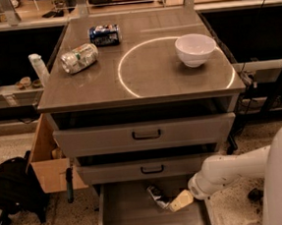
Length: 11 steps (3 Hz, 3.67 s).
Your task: Pick redbull can from bottom drawer and place on counter
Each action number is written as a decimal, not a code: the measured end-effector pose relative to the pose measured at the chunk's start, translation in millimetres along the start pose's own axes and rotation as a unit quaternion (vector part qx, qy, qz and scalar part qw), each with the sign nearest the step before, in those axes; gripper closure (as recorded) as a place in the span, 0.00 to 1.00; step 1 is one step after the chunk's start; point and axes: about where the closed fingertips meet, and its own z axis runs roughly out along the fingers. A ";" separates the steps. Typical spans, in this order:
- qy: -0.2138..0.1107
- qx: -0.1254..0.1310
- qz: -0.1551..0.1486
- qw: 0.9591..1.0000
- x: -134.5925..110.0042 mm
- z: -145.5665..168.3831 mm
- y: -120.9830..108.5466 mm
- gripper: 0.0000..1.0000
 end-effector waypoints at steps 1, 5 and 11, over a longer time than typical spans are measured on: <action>-0.004 -0.007 0.016 1.000 -2.2 18.7 -0.1 0.00; -0.036 -0.023 0.079 0.996 -16.3 69.4 -2.6 0.00; 0.007 -0.015 0.084 0.996 -27.7 151.4 5.3 0.00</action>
Offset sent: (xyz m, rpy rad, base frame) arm 0.0160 0.0128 -0.0471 0.0570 0.0063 -0.1197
